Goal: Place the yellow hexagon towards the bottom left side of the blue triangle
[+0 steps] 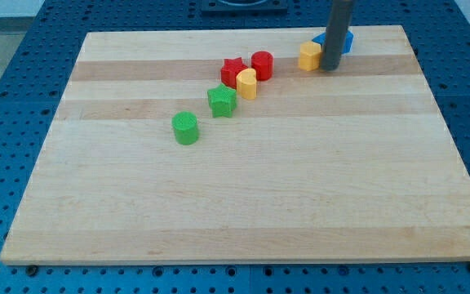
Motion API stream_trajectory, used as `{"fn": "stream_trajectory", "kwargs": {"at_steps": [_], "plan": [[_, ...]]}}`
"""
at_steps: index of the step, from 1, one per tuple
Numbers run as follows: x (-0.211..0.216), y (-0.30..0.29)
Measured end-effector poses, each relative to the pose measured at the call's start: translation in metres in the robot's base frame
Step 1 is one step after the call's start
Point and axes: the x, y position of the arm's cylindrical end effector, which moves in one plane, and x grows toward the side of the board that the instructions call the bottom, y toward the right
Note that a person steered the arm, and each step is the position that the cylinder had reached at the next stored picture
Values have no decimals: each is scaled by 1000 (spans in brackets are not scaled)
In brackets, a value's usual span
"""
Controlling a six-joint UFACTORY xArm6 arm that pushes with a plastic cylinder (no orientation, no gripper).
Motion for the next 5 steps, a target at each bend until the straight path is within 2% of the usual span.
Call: {"fn": "stream_trajectory", "kwargs": {"at_steps": [2,3,4,5], "plan": [[9,-10],[35,-15],[87,-34],[177,-92]]}}
